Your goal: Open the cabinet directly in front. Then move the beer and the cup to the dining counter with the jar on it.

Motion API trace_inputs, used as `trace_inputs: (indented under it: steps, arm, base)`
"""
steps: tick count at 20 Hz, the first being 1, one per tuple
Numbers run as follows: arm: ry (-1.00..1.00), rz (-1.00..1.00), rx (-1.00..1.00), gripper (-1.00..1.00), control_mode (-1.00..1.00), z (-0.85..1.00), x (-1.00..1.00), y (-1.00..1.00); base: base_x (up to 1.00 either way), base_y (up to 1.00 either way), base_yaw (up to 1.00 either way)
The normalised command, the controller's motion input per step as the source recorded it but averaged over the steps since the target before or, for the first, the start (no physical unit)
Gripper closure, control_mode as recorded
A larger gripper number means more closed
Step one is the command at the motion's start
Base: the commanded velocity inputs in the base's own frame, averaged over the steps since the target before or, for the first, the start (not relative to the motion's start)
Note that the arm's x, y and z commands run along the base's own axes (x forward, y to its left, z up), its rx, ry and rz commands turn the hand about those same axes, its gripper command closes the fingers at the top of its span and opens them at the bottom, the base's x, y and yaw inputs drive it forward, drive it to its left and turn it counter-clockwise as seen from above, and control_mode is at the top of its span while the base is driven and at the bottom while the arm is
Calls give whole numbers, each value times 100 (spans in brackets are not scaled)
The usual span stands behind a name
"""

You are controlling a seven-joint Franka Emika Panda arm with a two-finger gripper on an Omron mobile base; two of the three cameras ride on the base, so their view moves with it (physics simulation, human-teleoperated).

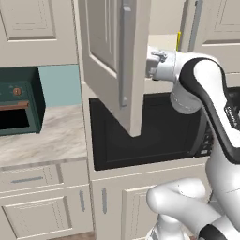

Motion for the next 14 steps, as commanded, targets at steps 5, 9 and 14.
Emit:
trace_inputs:
  steps: [5, 9, 14]
  arm:
    - [0, 11, -9, -100, -100, 0, 0, 68]
    - [-1, -12, 0, -100, -100, 0, -1, -28]
    - [-14, -48, -1, -100, -100, 0, -3, -83]
  base:
    - [0, 0, 0]
    - [0, 0, 0]
    - [0, 0, 0]
